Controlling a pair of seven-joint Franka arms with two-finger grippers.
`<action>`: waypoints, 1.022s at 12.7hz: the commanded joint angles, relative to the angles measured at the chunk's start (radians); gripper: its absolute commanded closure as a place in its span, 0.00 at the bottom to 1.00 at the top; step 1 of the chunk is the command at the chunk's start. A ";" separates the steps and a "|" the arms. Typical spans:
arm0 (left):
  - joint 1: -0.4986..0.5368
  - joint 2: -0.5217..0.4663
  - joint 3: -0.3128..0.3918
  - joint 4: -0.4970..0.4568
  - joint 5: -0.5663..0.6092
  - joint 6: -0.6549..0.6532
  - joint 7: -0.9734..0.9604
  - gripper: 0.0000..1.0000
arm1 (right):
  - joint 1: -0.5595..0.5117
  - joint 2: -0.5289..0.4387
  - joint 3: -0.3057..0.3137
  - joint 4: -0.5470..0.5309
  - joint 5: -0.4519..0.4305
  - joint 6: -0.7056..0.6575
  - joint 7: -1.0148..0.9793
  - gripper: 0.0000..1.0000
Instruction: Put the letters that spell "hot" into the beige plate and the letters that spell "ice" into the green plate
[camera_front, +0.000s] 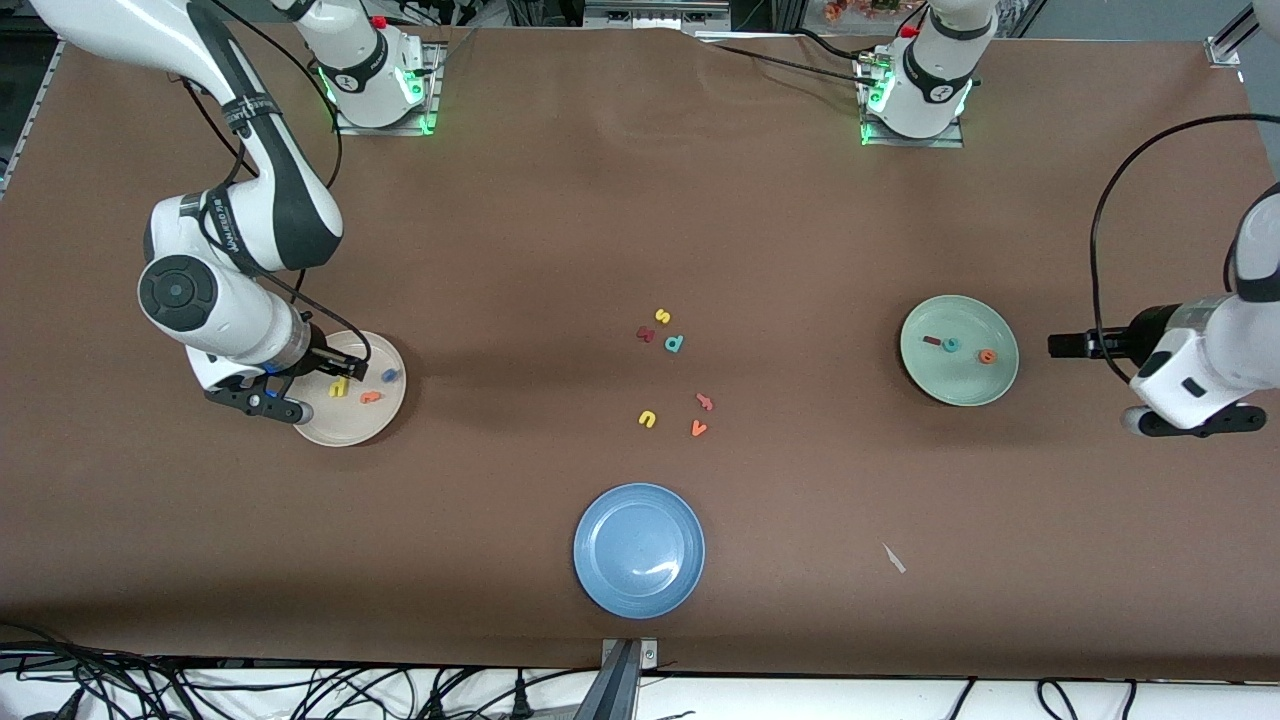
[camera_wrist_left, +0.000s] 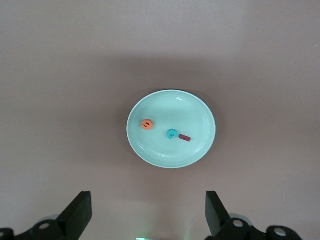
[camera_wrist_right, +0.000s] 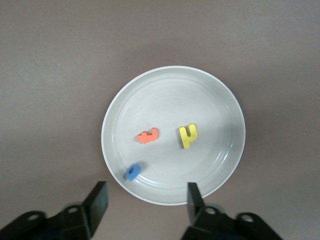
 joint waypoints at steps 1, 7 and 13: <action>-0.040 0.016 -0.014 0.102 -0.005 -0.057 0.003 0.00 | -0.003 -0.054 -0.006 -0.010 0.028 -0.007 -0.020 0.00; -0.336 0.019 0.267 0.250 -0.009 -0.054 0.042 0.00 | 0.005 -0.132 0.002 0.193 0.103 -0.312 -0.037 0.00; -0.540 -0.030 0.670 0.288 -0.348 -0.056 0.132 0.04 | 0.192 -0.217 -0.211 0.327 0.187 -0.522 -0.176 0.00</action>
